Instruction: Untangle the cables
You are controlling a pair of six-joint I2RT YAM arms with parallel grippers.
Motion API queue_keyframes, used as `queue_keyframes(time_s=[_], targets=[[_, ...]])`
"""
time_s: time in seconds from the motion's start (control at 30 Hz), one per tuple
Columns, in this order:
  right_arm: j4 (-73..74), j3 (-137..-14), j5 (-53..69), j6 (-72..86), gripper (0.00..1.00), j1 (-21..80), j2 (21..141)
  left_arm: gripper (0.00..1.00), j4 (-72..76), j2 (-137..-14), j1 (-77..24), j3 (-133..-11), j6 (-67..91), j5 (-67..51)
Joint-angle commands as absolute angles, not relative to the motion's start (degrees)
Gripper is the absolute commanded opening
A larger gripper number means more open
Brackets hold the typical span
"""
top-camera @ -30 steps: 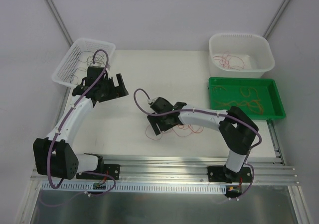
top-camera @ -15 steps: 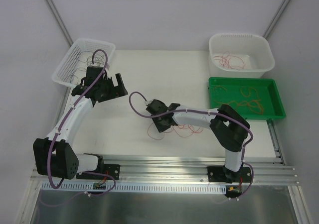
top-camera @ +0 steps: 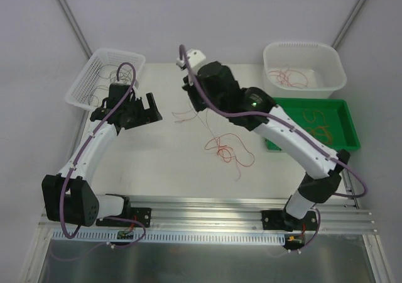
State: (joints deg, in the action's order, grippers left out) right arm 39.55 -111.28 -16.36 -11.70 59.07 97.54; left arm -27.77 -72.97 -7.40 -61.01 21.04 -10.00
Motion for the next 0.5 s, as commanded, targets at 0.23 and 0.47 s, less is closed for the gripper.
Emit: queue_keyframes(time_s=[0.23,0.47], targets=[[23.75,-110.94,-25.05,-26.36,0.01,58.62,79.40,0.99,-27.33,-72.86,-6.86,-60.91,21.62,-11.95],[24.08,-105.57,-24.63,-23.40,0.01,51.27,78.05,0.99,-27.07,-73.74,-6.86,-60.91,21.80,-14.15]])
